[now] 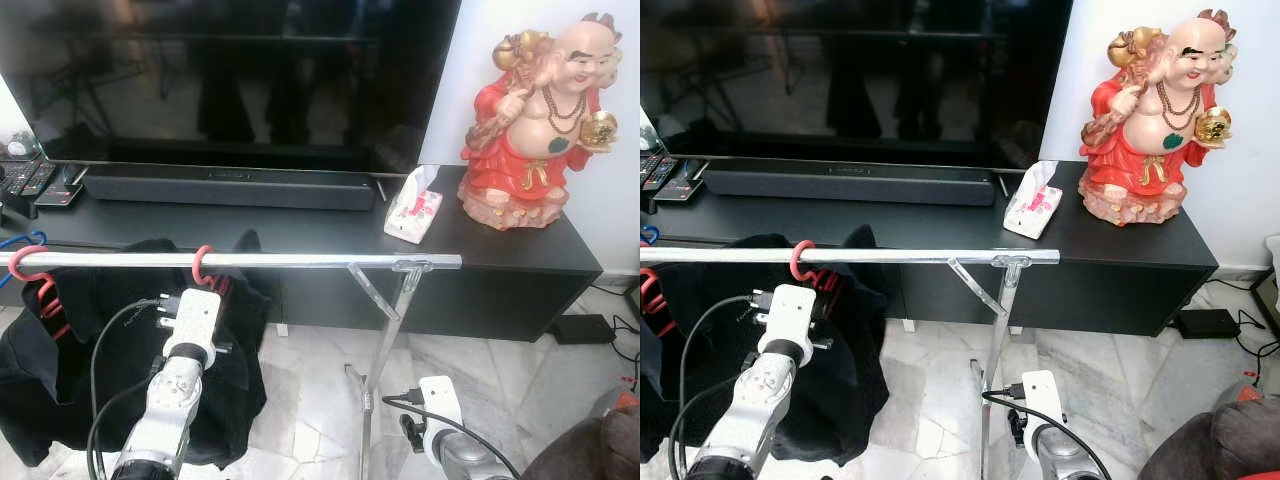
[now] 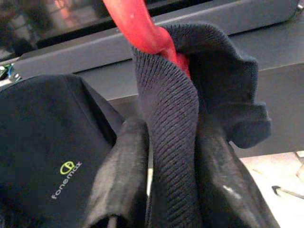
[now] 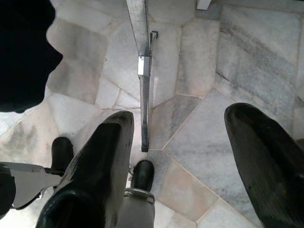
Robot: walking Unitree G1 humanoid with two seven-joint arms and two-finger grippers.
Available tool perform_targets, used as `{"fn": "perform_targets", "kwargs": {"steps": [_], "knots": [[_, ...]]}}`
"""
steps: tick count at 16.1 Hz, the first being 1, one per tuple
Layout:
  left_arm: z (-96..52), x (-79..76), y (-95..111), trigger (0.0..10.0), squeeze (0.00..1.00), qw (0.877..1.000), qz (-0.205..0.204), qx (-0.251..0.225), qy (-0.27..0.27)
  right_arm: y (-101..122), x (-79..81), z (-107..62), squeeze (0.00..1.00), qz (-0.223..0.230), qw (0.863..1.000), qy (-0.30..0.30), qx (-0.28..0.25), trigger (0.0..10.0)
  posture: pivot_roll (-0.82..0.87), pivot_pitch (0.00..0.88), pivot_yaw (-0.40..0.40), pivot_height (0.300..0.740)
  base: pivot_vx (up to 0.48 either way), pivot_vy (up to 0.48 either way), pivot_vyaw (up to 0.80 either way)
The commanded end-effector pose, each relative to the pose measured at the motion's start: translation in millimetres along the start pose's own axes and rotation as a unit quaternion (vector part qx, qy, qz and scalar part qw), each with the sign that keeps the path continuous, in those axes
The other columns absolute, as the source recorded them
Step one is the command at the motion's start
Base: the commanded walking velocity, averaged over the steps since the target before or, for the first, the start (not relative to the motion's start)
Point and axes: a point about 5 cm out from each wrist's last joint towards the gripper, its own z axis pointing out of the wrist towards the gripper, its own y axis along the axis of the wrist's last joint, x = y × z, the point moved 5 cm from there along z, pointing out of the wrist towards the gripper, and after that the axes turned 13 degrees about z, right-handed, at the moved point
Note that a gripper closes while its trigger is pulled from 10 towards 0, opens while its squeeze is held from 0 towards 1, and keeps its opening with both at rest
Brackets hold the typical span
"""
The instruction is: Hang hanger
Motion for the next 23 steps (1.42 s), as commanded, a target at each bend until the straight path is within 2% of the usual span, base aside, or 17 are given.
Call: {"fn": "perform_targets", "kwargs": {"steps": [1, 10, 18, 19, 20, 21, 23], "knots": [[-1.5, 1.4, 7.1, 10.0, 1.0, 1.0, -0.001, -0.02, 0.0, 2.6, 1.4, 0.4, 0.0, -0.006, 1.0, 0.001, -0.002, 10.0, -0.07, 0.0, -0.029, 0.74, 0.0, 0.0, 0.0], [-17.7, 5.7, 10.3, 10.0, 1.0, 0.999, 0.005, -0.048, 0.007, 2.5, 0.2, 0.1, 0.0, -0.006, 1.0, 0.001, -0.004, 10.0, -0.08, 0.0, -0.026, 0.74, 0.0, 0.0, 0.0], [-47.0, 14.7, 24.5, 10.0, 1.0, 0.995, -0.004, -0.097, 0.021, 3.2, 0.5, 0.2, 0.0, -0.007, 1.0, 0.003, -0.005, 10.0, -0.07, 0.0, -0.025, 0.74, 0.0, 0.0, 0.0], [-49.8, 15.0, 25.5, 10.0, 0.67, 0.995, -0.005, -0.099, 0.023, 4.0, 1.6, 0.4, 0.0, -0.007, 1.0, 0.003, -0.005, 10.0, -0.07, 0.0, -0.025, 0.74, 0.0, 0.0, 0.0], [-51.9, 14.2, 25.3, 10.0, 0.05, 0.995, -0.008, -0.099, 0.023, 4.6, 2.4, 0.5, 0.0, -0.008, 1.0, 0.004, -0.005, 10.0, -0.07, 0.0, -0.025, 0.74, 0.0, 0.0, 0.0], [-54.0, 11.4, 21.5, 10.0, 0.0, 0.995, -0.006, -0.093, 0.02, 5.1, 3.4, 0.7, 0.0, -0.008, 1.0, 0.004, -0.005, 10.0, -0.07, 0.0, -0.025, 0.74, 0.0, 0.0, 0.0], [-53.3, 7.1, 19.1, 10.0, 0.0, 0.996, 0.0, -0.085, 0.011, 5.7, 5.0, 0.9, 0.0, -0.008, 1.0, 0.005, -0.005, 10.0, -0.07, 0.0, -0.025, 0.74, 0.0, 0.0, 0.0]]}}
